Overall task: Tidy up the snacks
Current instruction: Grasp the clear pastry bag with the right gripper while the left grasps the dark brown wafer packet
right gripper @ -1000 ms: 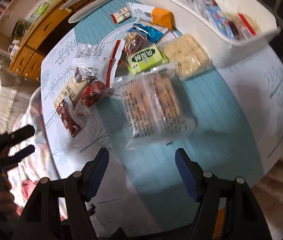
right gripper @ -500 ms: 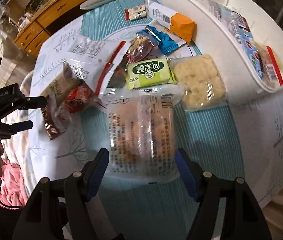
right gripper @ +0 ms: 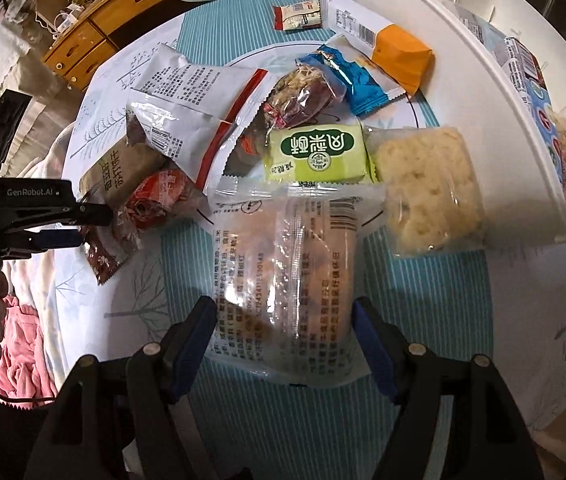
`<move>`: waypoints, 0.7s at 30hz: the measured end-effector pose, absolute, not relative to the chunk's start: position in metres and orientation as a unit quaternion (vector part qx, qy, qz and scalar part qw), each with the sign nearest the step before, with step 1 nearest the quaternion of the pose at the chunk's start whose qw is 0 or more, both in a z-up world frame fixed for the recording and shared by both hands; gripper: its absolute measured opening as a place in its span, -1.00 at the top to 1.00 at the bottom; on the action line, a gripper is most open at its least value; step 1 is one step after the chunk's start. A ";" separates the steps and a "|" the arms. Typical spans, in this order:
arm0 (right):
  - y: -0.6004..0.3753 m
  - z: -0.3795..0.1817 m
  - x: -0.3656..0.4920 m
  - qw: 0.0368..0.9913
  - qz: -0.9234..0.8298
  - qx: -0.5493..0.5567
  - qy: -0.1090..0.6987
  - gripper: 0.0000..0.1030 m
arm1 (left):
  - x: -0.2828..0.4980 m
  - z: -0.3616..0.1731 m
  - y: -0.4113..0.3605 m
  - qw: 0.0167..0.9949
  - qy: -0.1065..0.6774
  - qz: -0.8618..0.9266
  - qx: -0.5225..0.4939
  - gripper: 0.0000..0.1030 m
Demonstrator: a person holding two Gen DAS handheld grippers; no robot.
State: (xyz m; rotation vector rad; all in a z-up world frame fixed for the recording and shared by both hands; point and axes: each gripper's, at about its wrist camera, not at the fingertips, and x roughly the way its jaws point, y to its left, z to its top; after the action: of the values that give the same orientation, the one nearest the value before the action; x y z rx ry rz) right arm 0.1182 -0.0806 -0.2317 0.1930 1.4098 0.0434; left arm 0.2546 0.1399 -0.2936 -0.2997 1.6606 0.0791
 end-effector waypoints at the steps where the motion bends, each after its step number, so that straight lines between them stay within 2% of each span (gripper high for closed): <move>1: -0.080 -0.231 0.118 0.758 0.020 0.087 0.647 -0.38 | 0.255 -0.293 0.140 0.664 0.736 0.039 -0.129 -0.04; 9: -0.078 -0.233 0.119 0.757 0.017 0.082 0.647 -0.32 | 0.241 -0.293 0.148 0.655 0.742 0.039 -0.137 0.11; 15: -0.075 -0.231 0.118 0.755 0.004 0.087 0.650 -0.28 | 0.227 -0.291 0.151 0.652 0.745 0.030 -0.139 0.33; 21: -0.072 -0.231 0.108 0.743 -0.013 0.115 0.659 -0.27 | 0.207 -0.283 0.159 0.654 0.743 0.014 -0.141 0.40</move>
State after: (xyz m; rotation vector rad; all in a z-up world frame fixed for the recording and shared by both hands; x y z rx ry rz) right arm 0.1082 -0.0723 -0.2315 0.2524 1.4447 -0.0284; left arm 0.2066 0.1588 -0.2830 -0.3205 1.6867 0.0318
